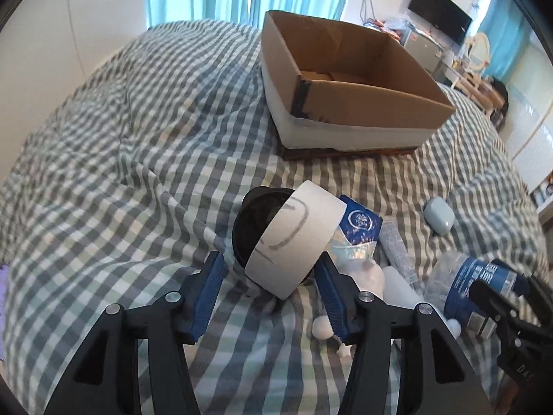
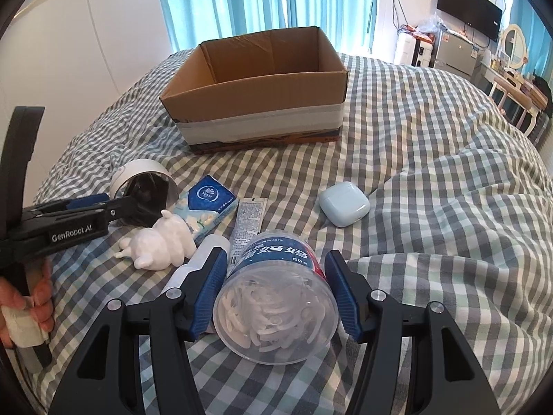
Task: Organize objects
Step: 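Lift the tape roll with the left tool while the right tool lifts the swab jar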
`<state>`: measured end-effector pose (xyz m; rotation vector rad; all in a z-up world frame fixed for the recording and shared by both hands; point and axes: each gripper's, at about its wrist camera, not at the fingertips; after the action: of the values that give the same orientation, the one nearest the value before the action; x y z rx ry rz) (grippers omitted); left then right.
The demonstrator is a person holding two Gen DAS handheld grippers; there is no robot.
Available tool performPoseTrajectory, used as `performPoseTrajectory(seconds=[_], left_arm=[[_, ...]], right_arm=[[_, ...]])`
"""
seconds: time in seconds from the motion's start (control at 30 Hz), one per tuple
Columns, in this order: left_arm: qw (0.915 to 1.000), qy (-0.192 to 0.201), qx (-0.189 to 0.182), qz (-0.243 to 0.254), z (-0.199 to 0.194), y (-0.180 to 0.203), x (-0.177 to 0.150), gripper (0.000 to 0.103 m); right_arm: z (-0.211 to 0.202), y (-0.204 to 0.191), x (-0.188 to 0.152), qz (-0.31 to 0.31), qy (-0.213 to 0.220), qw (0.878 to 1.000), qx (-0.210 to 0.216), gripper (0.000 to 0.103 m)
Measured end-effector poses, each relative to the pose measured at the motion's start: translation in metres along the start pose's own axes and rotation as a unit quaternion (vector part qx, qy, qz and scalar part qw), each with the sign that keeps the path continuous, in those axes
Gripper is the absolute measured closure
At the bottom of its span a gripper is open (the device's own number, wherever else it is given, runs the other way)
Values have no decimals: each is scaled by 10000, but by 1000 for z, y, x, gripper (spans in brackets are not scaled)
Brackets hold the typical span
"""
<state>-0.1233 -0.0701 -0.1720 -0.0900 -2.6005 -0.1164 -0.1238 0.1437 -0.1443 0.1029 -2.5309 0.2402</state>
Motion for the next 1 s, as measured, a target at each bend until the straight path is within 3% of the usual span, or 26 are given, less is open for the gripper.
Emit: performPoseTrajectory(seconds=[0.03,0.37,0.53,1.0], left_arm=[[10000,-2,-29,-6,1,-1,0,71],[9996,225,47,153,-20,4,2,74],[9987,453,54,209,-44,4,5,95],[9924,1122,127,486,-109,21,9,98]], right_arm=[[1,-1,0,0,-11,10000,1,44],[-3,-3,2,-53,73,9999,-63,44],[-24,-4,7,-64,345,9994,-67,45],[-97,-24,18,-351,1122,9930,-83,45]])
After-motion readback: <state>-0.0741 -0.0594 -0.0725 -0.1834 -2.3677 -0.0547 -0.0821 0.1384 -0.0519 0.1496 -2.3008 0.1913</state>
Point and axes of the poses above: each gripper's, at about its wrist camera, not at the fingertips, and z roughly the way its jaws point, y to its right, x to its top, and after that the axes turned 9 degrees about z, right-handed
